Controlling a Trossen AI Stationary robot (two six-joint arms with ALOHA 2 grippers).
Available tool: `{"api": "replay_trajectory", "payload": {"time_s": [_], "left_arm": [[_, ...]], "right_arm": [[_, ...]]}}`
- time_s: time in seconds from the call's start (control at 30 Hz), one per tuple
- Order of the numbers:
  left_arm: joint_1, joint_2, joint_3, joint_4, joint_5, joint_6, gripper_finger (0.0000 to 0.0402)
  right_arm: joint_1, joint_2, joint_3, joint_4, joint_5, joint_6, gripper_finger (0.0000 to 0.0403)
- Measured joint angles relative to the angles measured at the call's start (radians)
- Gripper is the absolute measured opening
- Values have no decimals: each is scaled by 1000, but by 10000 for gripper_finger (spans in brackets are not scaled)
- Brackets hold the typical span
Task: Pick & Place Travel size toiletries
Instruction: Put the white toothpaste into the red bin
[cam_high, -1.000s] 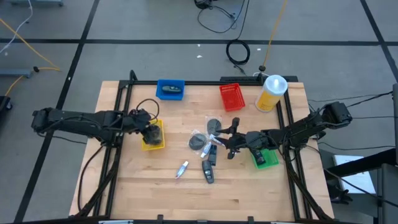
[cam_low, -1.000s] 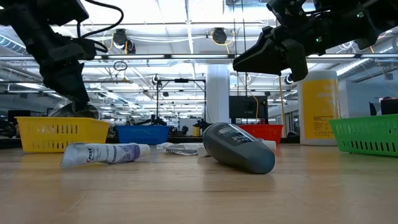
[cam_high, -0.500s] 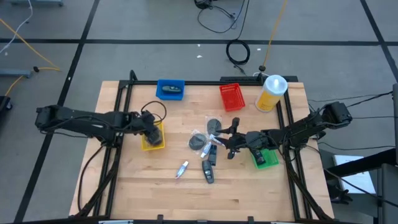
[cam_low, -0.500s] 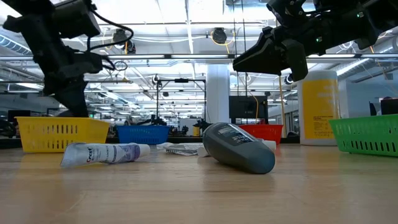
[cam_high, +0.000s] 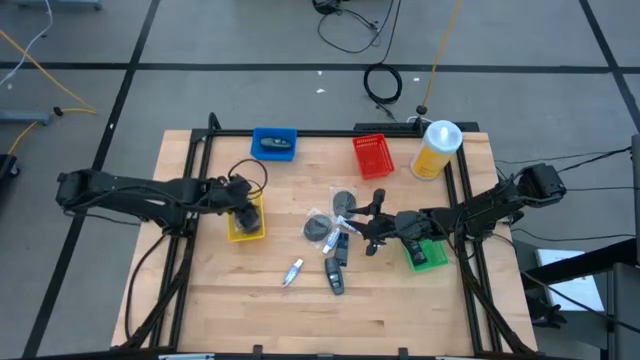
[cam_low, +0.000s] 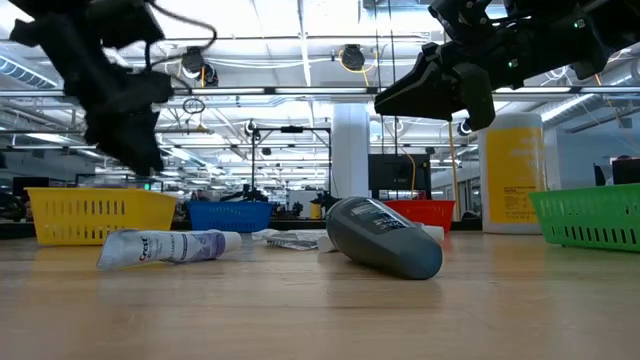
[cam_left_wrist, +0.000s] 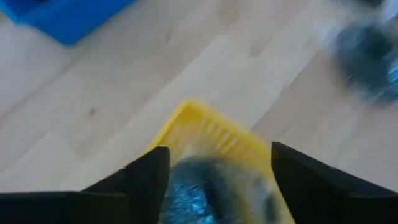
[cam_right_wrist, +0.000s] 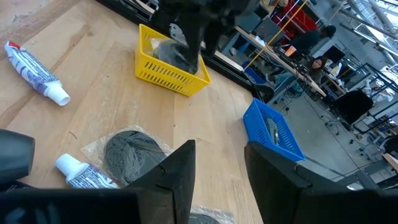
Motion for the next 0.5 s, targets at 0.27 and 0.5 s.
{"api": "replay_trajectory", "payload": {"time_s": [0.27,0.5], "left_arm": [[-58,-79,74,-11,3,3,289],[-68,-36,19,-85,-1,-107,181]], "right_arm": [[0,0,0,-3,0,0,132],[0,0,0,-8,0,23,132]]}}
